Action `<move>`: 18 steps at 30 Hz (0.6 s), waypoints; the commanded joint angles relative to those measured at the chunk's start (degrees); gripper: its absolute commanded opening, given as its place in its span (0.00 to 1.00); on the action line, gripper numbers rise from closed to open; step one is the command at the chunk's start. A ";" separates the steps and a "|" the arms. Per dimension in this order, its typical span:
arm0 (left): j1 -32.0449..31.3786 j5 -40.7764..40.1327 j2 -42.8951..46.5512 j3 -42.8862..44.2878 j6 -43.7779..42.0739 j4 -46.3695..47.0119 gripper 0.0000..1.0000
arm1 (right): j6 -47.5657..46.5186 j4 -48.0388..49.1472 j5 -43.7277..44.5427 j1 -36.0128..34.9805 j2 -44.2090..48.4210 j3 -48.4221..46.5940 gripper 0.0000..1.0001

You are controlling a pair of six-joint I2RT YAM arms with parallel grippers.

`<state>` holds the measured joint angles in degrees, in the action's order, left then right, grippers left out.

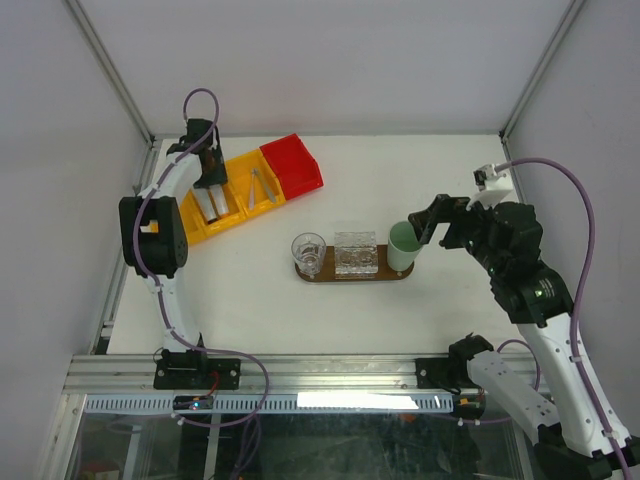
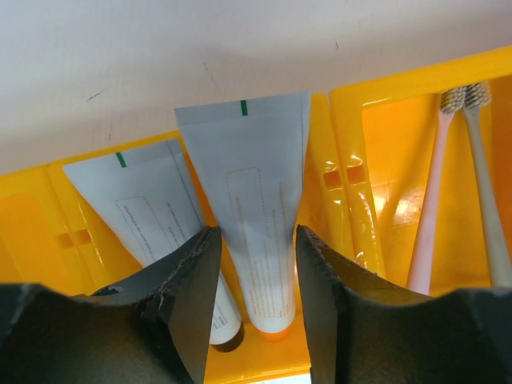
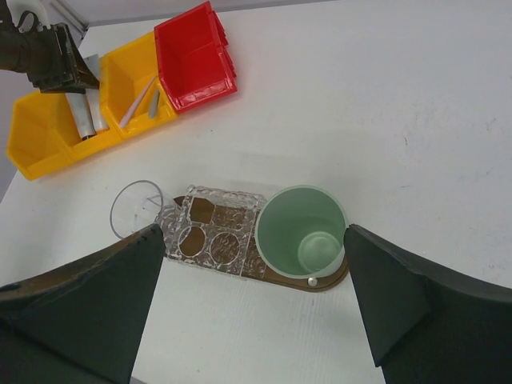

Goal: Prepare toiletry sets of a toothbrush and toothpaste on the tray

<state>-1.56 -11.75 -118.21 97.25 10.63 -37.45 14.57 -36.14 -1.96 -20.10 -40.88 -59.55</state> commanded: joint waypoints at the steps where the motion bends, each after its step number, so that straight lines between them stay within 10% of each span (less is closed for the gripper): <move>1: -0.51 1.67 -1.02 0.93 -2.26 1.28 0.47 | 0.57 2.71 -0.70 0.22 -0.07 0.51 0.99; 18: -0.37 -0.31 -2.79 0.39 -1.21 2.82 0.51 | 1.31 2.22 -1.24 0.23 1.08 -0.19 0.99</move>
<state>-1.83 -11.70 -119.15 97.25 9.72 -36.99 15.11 -36.03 -2.07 -20.10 -40.88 -58.50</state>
